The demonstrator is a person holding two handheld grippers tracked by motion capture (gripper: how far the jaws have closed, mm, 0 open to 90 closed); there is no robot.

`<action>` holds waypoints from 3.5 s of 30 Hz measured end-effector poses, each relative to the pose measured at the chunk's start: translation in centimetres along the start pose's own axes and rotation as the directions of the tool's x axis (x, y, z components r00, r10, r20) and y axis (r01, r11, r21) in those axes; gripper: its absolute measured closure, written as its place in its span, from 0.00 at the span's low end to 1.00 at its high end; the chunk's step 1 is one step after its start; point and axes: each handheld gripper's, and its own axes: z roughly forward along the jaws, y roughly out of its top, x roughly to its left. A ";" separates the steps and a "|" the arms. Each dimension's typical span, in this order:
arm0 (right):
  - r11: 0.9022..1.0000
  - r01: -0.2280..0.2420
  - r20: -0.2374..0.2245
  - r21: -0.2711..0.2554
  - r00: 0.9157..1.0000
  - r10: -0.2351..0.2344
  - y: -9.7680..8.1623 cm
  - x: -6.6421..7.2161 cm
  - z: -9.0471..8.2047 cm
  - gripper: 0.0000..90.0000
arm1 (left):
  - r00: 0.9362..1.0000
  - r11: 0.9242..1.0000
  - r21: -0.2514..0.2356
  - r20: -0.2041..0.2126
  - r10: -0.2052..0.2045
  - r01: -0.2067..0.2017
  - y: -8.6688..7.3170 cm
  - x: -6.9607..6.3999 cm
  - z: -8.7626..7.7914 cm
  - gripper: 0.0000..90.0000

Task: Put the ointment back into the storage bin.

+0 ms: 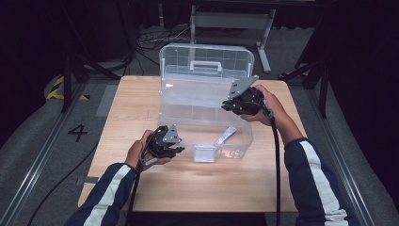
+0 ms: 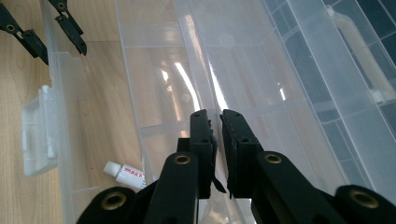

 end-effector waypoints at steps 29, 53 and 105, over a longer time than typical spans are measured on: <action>0.999 -0.002 0.009 -0.047 1.000 0.002 -0.9 0.8 -0.1 0.91 | 0.999 1.000 -0.014 -0.036 0.013 -0.014 -0.1 -0.3 0.2 0.69; 0.992 -0.039 -0.006 -0.121 0.999 0.039 -2.4 1.9 -0.2 0.89 | 0.999 0.997 -0.078 -0.042 0.018 -0.021 0.1 -0.4 -1.1 0.72; 0.976 -0.064 -0.008 -0.207 0.998 0.064 -4.4 3.5 -0.1 0.87 | 0.996 0.980 -0.197 -0.090 -0.019 0.001 -1.2 1.1 -6.8 0.85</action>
